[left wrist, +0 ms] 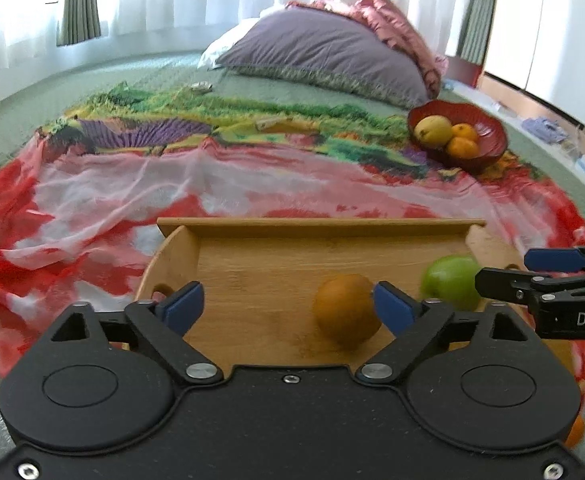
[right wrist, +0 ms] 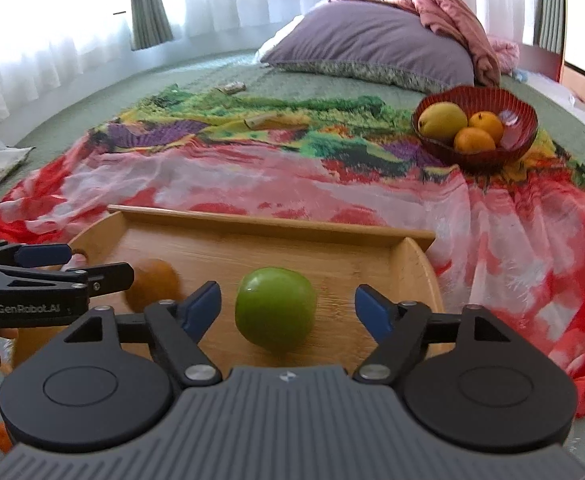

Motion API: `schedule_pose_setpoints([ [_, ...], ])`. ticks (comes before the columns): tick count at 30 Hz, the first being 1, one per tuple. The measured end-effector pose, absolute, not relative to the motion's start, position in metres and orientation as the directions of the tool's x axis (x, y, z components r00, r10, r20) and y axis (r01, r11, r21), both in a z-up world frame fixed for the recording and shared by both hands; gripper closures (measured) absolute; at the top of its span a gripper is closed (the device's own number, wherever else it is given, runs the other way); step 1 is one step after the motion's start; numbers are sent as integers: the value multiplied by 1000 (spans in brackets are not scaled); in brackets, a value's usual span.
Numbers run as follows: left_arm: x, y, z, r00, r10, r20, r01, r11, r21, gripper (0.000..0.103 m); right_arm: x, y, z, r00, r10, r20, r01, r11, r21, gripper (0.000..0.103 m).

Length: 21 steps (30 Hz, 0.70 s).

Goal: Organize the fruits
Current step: 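Carry the brown orange onto the tray with the left tool while the right tool carries the apple there, then open both tools and withdraw them from the tray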

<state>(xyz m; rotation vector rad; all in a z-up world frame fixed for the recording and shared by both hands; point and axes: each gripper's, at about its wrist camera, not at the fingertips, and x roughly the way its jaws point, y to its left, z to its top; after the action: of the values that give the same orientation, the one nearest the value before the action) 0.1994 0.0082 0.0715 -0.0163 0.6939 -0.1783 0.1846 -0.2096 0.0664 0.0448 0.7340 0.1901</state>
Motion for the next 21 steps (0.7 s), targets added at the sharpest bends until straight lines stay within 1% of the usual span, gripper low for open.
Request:
schedule_pose_setpoints([
  [1,193,9,74,760,-169,-627,159,985,-72,3,180,-210,70,732,192,-654,-165,981,104,15],
  [5,164,11,82,777,-172,-606,176,983,-54,3,156,-211,80,754,219,-619,-207,974,92,10],
  [11,121,15,80,787,-180,-590,204,979,-27,2,120,-209,82,774,253,-580,-259,963,74,2],
  [16,85,19,74,804,-174,-569,212,977,1,0,93,-205,77,783,274,-558,-287,956,67,1],
  [21,54,26,65,806,-169,-568,212,977,9,0,64,-202,70,800,297,-521,-312,948,62,0],
])
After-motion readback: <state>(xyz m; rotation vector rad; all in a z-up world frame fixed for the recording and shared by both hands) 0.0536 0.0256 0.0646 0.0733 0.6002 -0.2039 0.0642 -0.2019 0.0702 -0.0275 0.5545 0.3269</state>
